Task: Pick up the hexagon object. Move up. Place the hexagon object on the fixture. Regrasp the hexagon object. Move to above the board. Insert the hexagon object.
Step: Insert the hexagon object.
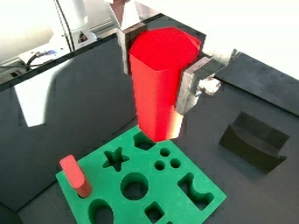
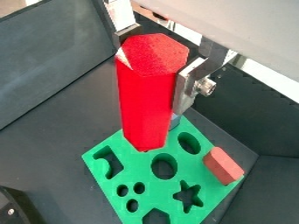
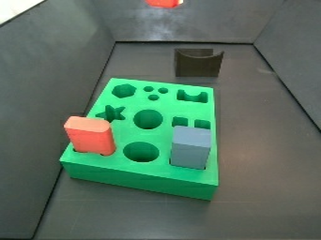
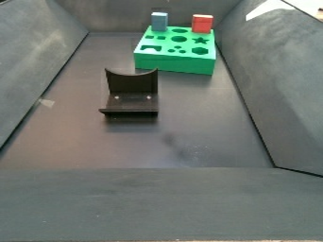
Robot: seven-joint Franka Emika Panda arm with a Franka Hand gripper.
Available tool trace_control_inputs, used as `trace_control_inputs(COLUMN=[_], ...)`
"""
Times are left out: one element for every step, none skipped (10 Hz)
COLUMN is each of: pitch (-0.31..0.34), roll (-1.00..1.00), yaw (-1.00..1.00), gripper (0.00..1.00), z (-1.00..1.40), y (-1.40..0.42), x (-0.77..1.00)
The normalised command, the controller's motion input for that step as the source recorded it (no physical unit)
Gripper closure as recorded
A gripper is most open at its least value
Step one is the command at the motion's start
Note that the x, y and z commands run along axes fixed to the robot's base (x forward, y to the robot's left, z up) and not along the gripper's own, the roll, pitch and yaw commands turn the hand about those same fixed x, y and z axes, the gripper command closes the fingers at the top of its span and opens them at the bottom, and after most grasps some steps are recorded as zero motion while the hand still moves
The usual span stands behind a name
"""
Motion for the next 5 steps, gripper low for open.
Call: trace_control_inputs(pitch=[-0.02,-0.044,-0.016,0.0,-0.059], roll=[-0.37,-0.43,-0.5,-0.5,-0.5], yaw=[-0.38,-0.42,-0.43,-0.47,-0.49], gripper=[1.0,1.0,1.0,1.0,1.0], z=[-0.09,-0.09,-0.09,-0.07,-0.05], y=[0.0,0.01,0.06,0.0,0.0], x=[-0.09,-0.14,-0.08,-0.05,-0.04])
